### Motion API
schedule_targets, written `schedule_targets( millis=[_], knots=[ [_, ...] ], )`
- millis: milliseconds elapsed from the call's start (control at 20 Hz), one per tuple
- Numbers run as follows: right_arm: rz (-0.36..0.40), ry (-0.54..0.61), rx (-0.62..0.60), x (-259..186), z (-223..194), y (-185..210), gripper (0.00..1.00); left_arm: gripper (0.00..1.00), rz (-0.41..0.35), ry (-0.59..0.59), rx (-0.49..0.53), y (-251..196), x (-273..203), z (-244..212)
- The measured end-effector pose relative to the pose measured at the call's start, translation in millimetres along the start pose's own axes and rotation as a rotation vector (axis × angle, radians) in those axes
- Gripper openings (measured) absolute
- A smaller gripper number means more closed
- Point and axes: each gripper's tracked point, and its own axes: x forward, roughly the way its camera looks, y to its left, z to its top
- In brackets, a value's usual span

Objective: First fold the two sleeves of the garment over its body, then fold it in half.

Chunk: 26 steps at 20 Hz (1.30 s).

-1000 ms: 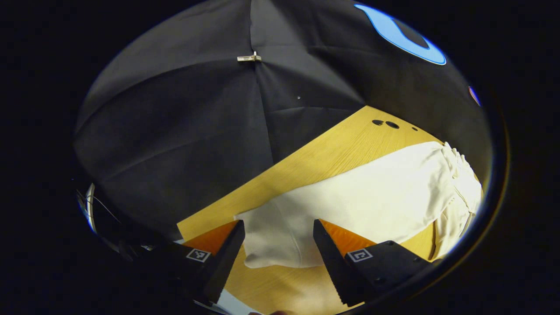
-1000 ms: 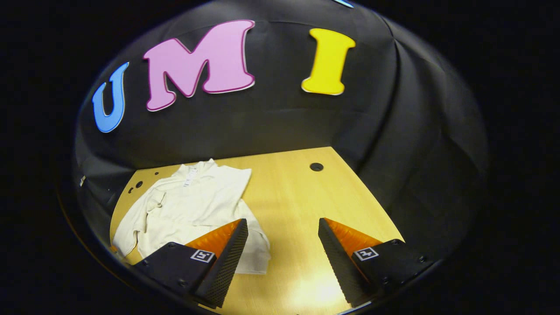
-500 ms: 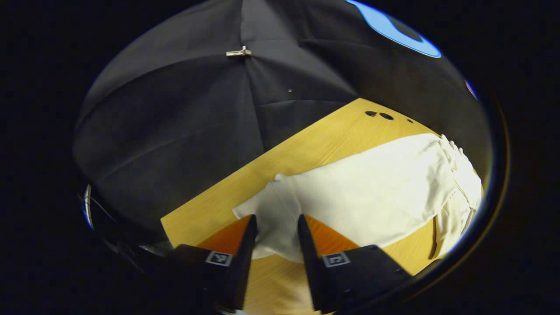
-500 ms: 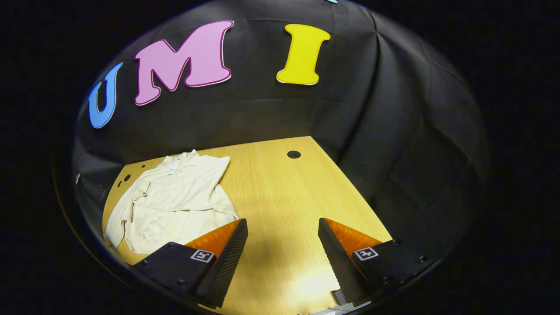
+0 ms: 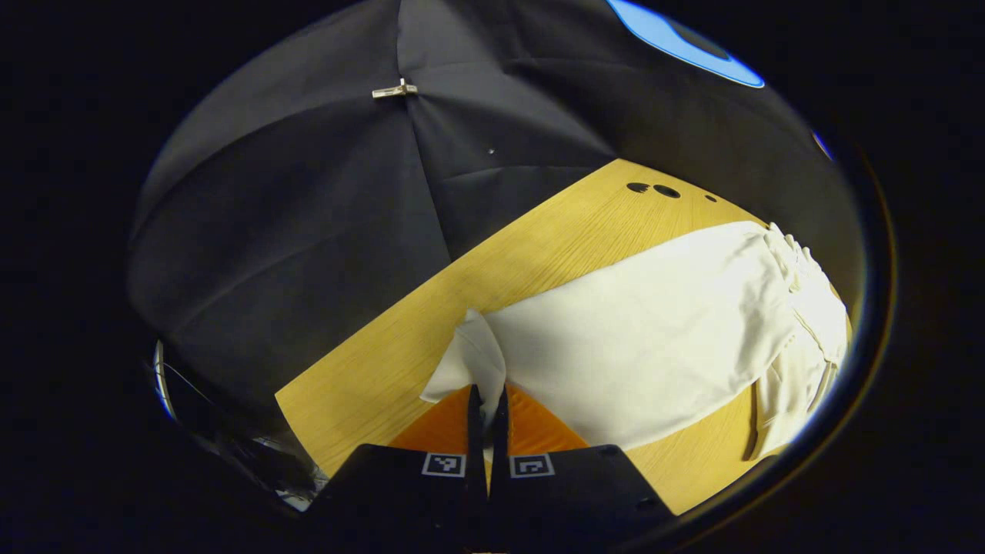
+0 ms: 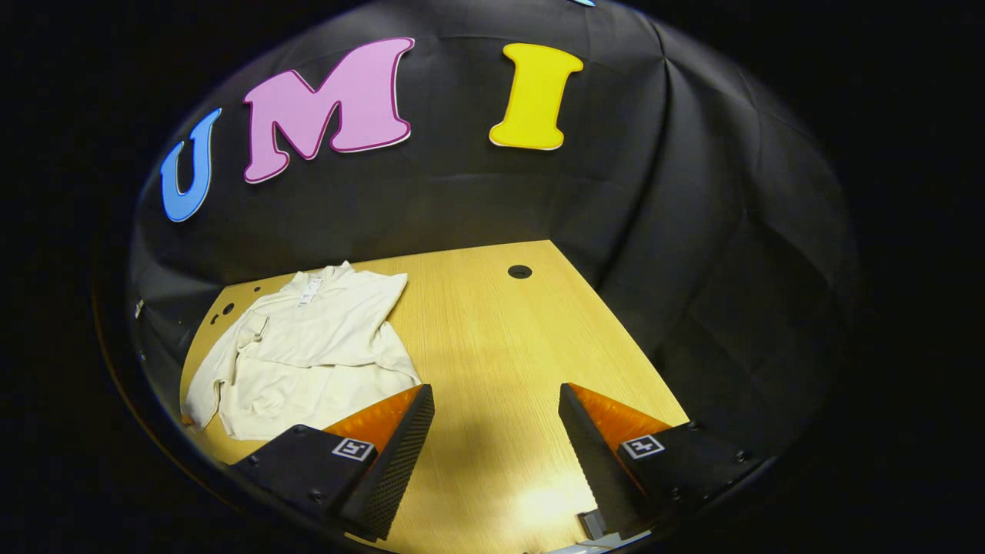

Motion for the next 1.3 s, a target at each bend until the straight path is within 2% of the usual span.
schedule_targets(
  millis=[150, 300, 600, 850, 1050, 1250, 1300],
  knots=[
    [-0.015, 0.007, -0.002, -1.9, -3.4, -9.6, 1.0, 0.06, -0.012, 0.011, -0.08, -6.9, -4.8, 10.1],
    [-0.011, 0.009, -0.001, -3.1, -6.1, -14.1, 1.0, 0.06, -0.057, -0.019, -0.132, -28.6, -14.8, 37.2],
    [0.002, 0.019, -0.012, 1.1, -11.6, -15.5, 1.0, 0.06, -0.161, -0.128, -0.053, -108.0, -42.2, 114.8],
    [0.036, 0.036, -0.004, 11.6, -20.6, -13.4, 1.0, 0.06, -0.264, -0.201, 0.042, -196.1, -67.1, 161.4],
    [0.052, 0.043, 0.019, 24.9, -26.5, -15.4, 1.0, 0.06, -0.357, -0.246, 0.154, -286.8, -82.4, 188.0],
    [0.067, 0.08, 0.023, 33.1, -42.1, -24.9, 0.99, 0.06, -0.475, -0.252, 0.16, -383.8, -107.4, 188.7],
    [0.068, 0.085, 0.018, 34.7, -44.5, -28.6, 0.99, 0.02, -0.502, -0.244, 0.161, -408.3, -112.2, 185.4]
  ],
)
